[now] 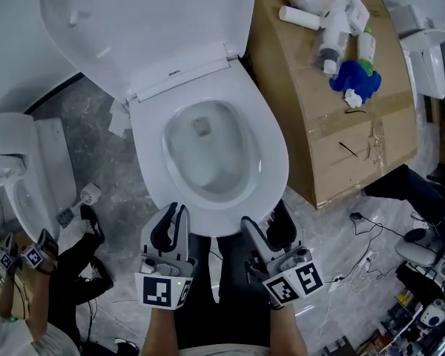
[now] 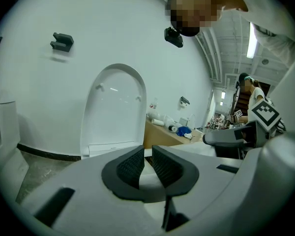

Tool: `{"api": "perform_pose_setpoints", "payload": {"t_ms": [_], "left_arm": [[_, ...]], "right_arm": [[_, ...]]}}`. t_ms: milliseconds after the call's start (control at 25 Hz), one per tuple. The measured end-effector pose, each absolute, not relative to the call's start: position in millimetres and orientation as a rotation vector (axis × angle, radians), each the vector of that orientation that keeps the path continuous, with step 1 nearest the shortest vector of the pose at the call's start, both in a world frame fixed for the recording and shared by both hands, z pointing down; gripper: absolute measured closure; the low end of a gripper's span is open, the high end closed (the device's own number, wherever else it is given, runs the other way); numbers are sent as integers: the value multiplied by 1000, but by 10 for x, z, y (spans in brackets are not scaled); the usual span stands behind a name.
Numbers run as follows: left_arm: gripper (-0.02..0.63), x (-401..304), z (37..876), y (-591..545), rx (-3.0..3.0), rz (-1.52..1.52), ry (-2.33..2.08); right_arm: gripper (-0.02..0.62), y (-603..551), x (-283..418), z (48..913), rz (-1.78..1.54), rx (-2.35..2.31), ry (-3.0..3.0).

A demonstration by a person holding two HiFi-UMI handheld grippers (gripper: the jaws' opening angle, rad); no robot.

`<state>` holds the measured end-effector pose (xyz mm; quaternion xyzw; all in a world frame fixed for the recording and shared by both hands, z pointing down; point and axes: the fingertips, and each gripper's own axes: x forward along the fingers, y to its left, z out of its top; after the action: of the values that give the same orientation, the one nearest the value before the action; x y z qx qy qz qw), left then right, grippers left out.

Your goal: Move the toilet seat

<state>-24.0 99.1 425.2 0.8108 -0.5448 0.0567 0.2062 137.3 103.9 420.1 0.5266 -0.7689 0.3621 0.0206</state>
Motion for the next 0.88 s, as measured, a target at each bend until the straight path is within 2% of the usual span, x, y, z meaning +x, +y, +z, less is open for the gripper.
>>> {"api": "perform_pose_setpoints", "payload": {"t_ms": [560, 680, 800, 880], "left_arm": [[551, -316, 4086, 851, 2256, 116, -1535], [552, -344, 4036, 806, 2251, 98, -1544], [554, -366, 3998, 773, 2249, 89, -1550], [554, -381, 3966, 751, 2246, 84, -1558]], "right_arm": [[223, 881, 1331, 3912, 822, 1628, -2399], [260, 838, 1335, 3833, 798, 1615, -2425], [344, 788, 1343, 3760, 748, 1599, -2436], [351, 762, 1338, 3727, 736, 1583, -2445]]}}
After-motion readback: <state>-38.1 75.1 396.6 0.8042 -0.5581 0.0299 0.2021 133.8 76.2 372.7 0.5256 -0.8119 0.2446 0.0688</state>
